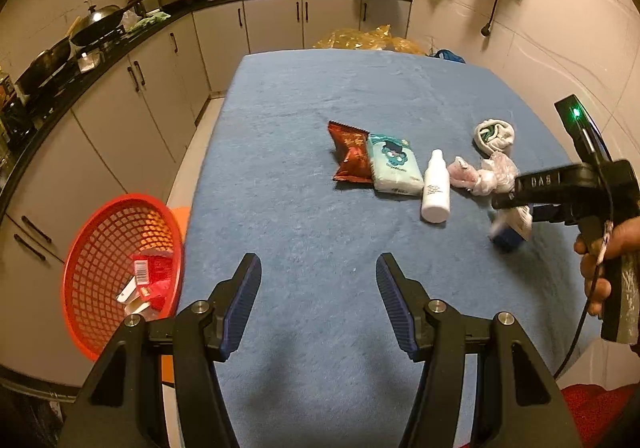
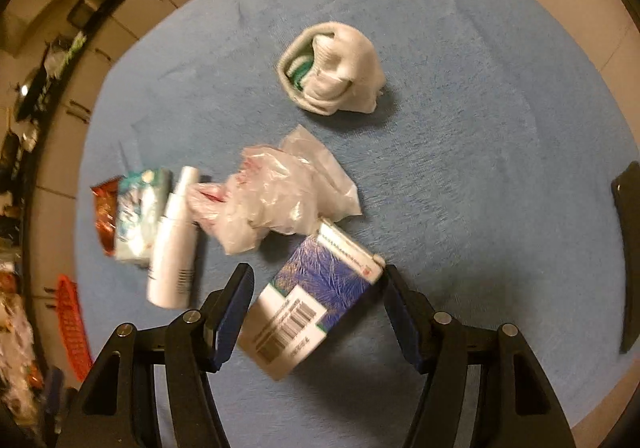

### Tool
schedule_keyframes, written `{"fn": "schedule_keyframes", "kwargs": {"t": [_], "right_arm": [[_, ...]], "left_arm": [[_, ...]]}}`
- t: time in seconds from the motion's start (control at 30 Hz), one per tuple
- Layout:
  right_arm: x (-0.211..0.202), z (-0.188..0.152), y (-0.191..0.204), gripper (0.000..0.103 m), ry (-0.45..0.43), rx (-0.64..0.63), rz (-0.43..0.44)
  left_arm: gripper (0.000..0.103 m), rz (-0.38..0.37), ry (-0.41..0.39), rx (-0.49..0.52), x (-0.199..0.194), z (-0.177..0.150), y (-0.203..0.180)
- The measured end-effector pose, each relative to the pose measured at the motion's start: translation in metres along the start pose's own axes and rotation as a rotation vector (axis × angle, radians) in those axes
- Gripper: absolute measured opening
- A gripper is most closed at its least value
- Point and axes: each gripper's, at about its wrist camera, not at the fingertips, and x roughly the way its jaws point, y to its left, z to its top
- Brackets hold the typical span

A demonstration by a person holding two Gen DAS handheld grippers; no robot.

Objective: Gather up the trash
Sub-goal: 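Grasp the blue-white medicine box with the right tool while the left grasps the spray bottle, then carry the spray bottle and medicine box over the red basket with both tools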

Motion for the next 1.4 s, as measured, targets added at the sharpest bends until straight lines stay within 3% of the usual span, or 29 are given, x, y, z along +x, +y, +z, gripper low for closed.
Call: {"fn": "schedule_keyframes", "kwargs": {"t": [0.07, 0.1, 0.27, 0.37, 0.5, 0.63, 0.7, 1.0, 1.07, 1.4], "right_arm": [[-0.002, -0.001, -0.003, 0.04, 0.001, -0.018, -0.016], [-0.003, -0.001, -0.006, 0.038, 0.005, -0.023, -0.015], [-0.018, -0.01, -0.032, 0.037, 0.004, -0.05, 0.018], [-0.034, -0.019, -0.048, 0.037, -0.027, -0.061, 0.093], [-0.058, -0.031, -0.061, 0.037, -0.068, -0.124, 0.117], [-0.079, -0.045, -0.071, 0.037, -0.108, -0.202, 0.098], [-0.084, -0.046, -0.074, 0.037, -0.125, -0.223, 0.095], [-0.094, -0.046, -0.08, 0.037, -0.17, -0.242, 0.084], [-0.094, -0.047, -0.078, 0.037, -0.169, -0.249, 0.088], [-0.092, -0.055, -0.063, 0.037, -0.164, -0.273, 0.101]], "left_arm": [[0.06, -0.02, 0.005, 0.007, 0.005, 0.006, -0.007], [0.06, -0.036, 0.011, 0.015, 0.009, 0.011, -0.013], [0.062, -0.122, 0.046, 0.052, 0.034, 0.031, -0.047], [0.062, -0.15, 0.084, 0.07, 0.058, 0.042, -0.067], [0.061, -0.159, 0.115, 0.108, 0.089, 0.058, -0.094], [0.037, -0.145, 0.153, 0.14, 0.116, 0.064, -0.111], [0.037, -0.123, 0.164, 0.148, 0.127, 0.064, -0.117], [0.037, -0.086, 0.135, 0.205, 0.139, 0.064, -0.134], [0.029, -0.083, 0.134, 0.222, 0.136, 0.059, -0.139], [0.029, -0.113, 0.145, 0.218, 0.123, 0.032, -0.14]]}}
